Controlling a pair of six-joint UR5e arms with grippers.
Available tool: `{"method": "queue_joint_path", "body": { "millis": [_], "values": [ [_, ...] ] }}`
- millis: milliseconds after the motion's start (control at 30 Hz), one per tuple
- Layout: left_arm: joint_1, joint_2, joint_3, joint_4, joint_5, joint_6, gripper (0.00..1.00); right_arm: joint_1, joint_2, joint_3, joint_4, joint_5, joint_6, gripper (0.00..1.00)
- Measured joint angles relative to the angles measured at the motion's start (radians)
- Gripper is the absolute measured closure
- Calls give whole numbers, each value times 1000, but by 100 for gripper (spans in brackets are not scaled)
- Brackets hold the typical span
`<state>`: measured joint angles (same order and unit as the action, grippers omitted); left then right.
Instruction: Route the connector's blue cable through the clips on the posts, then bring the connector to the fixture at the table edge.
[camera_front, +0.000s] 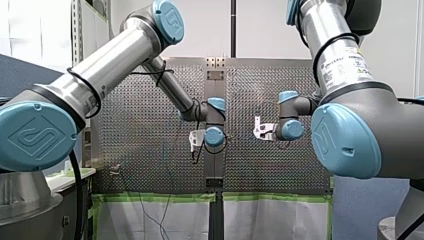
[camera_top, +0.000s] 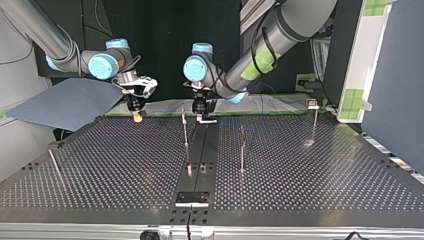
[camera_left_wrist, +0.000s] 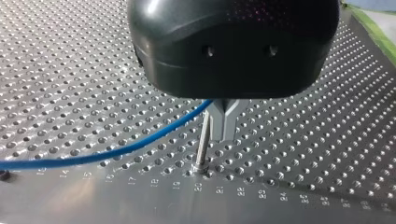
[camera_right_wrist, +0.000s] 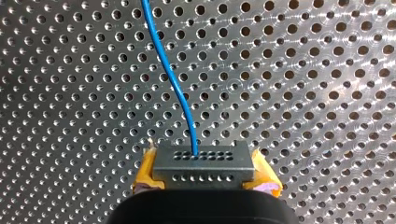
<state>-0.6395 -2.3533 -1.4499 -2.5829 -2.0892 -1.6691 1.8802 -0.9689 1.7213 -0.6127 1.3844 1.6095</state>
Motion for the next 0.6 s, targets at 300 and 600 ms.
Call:
{"method": "queue_joint_path", "body": {
  "millis": [300, 600],
  "values": [
    [30, -8, 34, -16, 34, 2, 100, 0, 0, -3, 2, -6, -1, 100],
    [58, -30, 62, -58, 65, -8, 100, 1, 0, -4, 6, -7, -3, 100]
  ]
}}
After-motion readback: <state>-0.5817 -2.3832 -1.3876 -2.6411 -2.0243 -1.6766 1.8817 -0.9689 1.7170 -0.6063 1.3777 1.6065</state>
